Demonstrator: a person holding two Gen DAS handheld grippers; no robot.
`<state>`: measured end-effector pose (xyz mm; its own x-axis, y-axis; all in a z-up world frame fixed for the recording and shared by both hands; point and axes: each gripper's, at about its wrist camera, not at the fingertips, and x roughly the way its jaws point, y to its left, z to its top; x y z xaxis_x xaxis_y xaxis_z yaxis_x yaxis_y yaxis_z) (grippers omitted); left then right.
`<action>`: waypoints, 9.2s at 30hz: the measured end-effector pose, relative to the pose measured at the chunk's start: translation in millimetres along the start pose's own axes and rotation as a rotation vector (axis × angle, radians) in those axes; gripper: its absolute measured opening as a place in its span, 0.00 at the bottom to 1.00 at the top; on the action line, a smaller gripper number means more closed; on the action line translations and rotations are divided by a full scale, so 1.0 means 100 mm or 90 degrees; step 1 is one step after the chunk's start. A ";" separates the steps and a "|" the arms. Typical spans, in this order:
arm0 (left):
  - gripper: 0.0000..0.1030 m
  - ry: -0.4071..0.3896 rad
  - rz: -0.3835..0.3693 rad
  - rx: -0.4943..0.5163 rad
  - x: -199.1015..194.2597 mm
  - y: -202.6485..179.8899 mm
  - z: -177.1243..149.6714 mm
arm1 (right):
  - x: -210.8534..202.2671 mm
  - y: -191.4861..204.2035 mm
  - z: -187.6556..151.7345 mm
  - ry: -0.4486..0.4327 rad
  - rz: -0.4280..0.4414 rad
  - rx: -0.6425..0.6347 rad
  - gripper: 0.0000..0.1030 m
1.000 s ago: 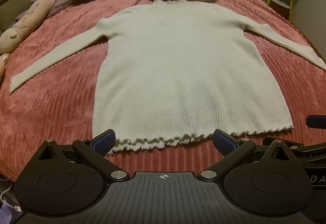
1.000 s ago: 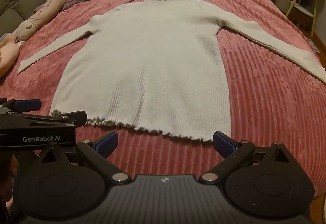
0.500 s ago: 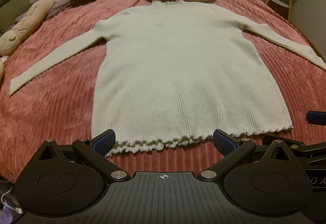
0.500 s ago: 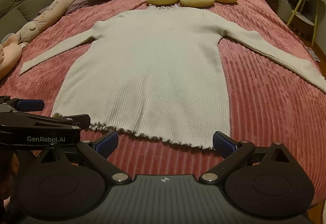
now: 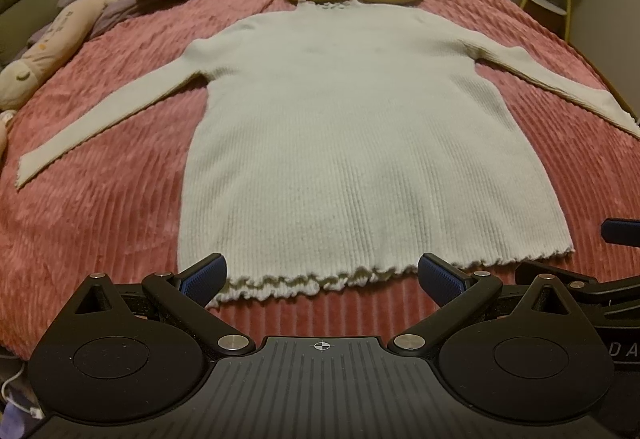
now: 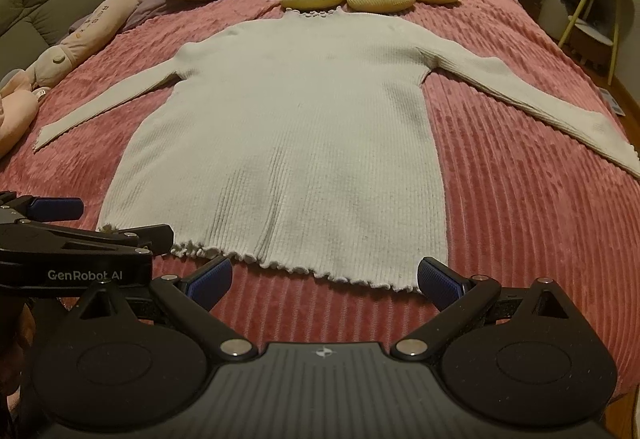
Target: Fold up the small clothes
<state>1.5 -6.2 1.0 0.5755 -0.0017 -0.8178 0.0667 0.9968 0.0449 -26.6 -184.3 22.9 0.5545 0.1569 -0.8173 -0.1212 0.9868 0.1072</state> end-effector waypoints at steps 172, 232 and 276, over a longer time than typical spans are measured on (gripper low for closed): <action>0.99 0.070 -0.389 -0.168 2.27 -0.58 2.30 | 1.09 -2.26 0.31 -0.229 0.080 0.393 0.41; 0.09 0.025 -0.288 -0.271 2.53 1.33 2.25 | 1.96 -1.70 1.30 -0.164 0.247 0.392 0.49; 0.10 -0.242 -0.162 -0.210 1.98 1.62 2.33 | 2.46 -1.63 1.59 -0.232 0.095 0.436 0.08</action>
<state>316.2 136.1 -19.8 0.8318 -0.2136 -0.5123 0.0190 0.9334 -0.3583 260.6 -299.9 -106.0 0.8211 0.1754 -0.5432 0.2538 0.7403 0.6226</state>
